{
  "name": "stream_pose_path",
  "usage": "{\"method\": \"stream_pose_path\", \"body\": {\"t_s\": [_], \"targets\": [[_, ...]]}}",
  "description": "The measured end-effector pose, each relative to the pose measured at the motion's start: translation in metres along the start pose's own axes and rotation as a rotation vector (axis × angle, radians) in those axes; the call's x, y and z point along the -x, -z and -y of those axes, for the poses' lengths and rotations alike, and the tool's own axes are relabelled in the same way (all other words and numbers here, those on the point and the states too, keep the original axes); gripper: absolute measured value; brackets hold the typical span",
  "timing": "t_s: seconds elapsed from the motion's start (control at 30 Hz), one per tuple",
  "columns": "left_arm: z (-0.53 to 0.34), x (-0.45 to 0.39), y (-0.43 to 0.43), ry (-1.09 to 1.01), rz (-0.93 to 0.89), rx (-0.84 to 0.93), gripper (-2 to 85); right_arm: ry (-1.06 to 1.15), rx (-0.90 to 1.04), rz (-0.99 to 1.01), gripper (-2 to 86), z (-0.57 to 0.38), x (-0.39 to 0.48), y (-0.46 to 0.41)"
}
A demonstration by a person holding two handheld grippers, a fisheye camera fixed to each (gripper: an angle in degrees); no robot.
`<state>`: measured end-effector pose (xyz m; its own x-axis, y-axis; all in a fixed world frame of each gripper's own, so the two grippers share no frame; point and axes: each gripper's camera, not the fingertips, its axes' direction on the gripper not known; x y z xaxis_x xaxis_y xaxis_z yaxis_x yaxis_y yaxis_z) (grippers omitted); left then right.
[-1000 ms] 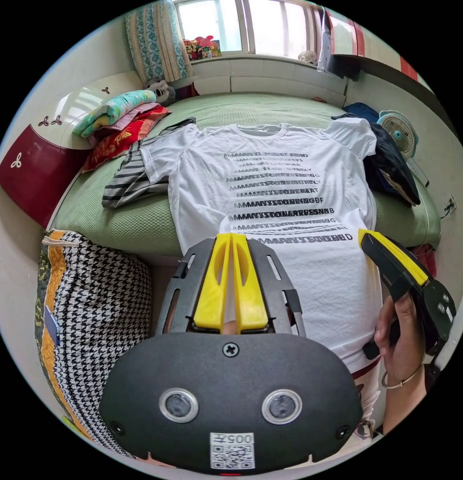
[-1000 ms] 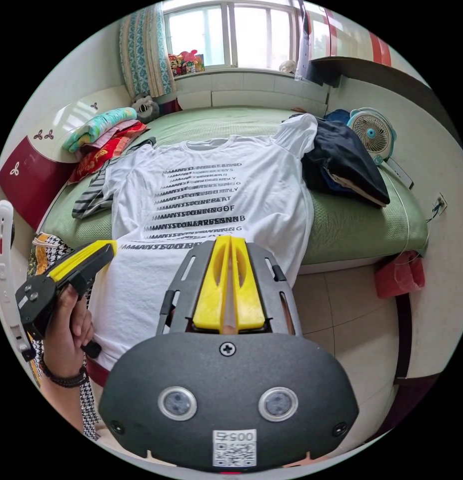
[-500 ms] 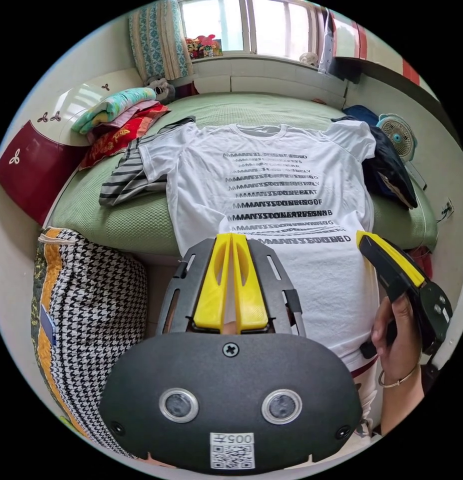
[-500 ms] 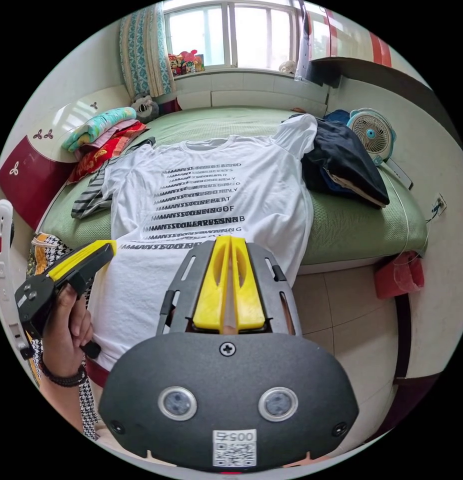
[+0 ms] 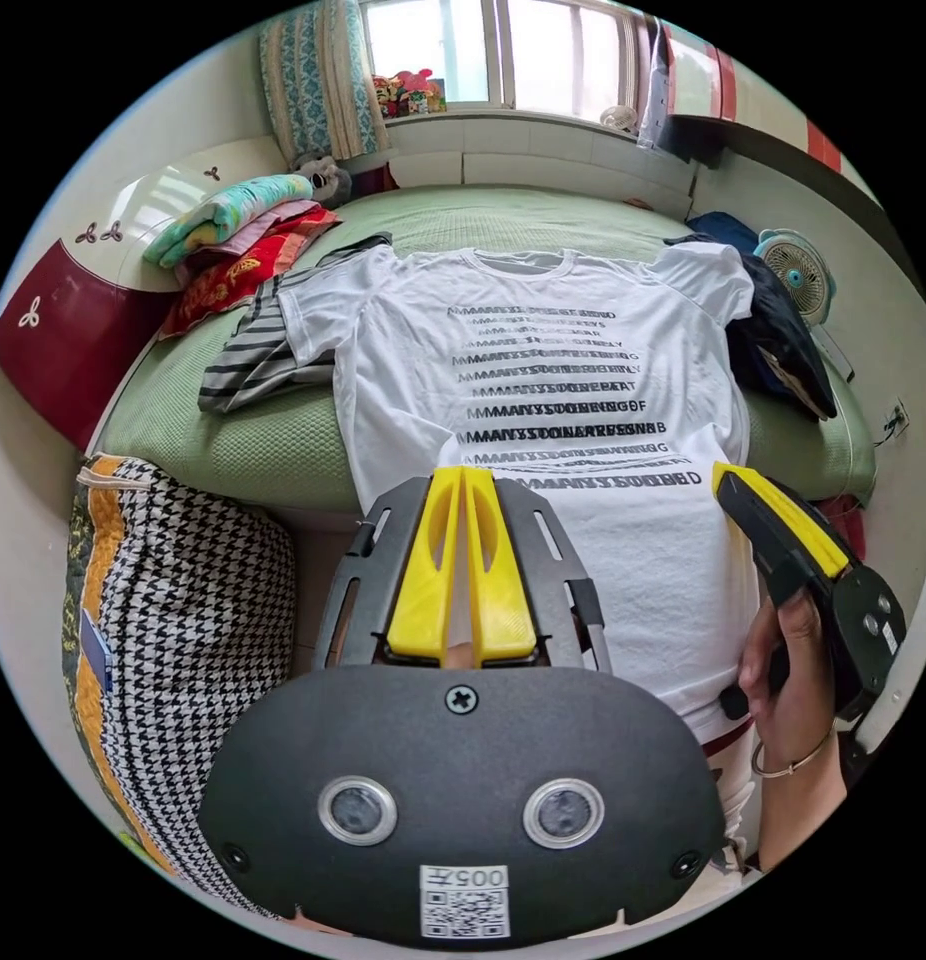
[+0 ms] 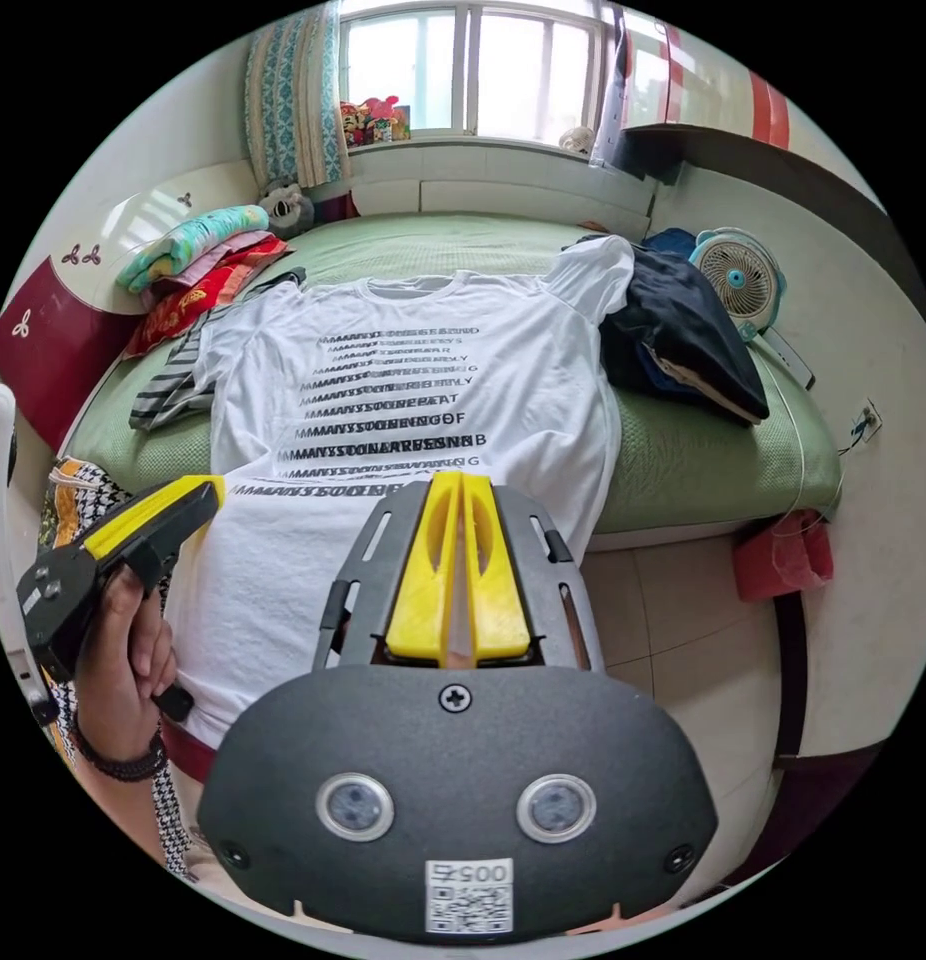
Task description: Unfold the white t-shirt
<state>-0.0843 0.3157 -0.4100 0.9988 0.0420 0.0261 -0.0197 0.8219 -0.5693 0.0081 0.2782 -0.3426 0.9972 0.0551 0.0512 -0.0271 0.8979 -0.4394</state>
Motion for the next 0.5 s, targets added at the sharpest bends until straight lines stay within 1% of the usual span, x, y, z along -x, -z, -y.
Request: {"method": "stream_pose_path", "body": {"t_s": [0.23, 0.5], "targets": [[0.0034, 0.0036, -0.0028, 0.006, -0.017, 0.005, -0.5, -0.021, -0.004, 0.028, -1.0, 0.0014, -0.0009, -0.0007], [0.0058, 0.0054, -0.0046, 0.006, -0.021, 0.008, -0.6, -0.01, -0.003, 0.008, -1.0, 0.0043, 0.0057, -0.0019]]}}
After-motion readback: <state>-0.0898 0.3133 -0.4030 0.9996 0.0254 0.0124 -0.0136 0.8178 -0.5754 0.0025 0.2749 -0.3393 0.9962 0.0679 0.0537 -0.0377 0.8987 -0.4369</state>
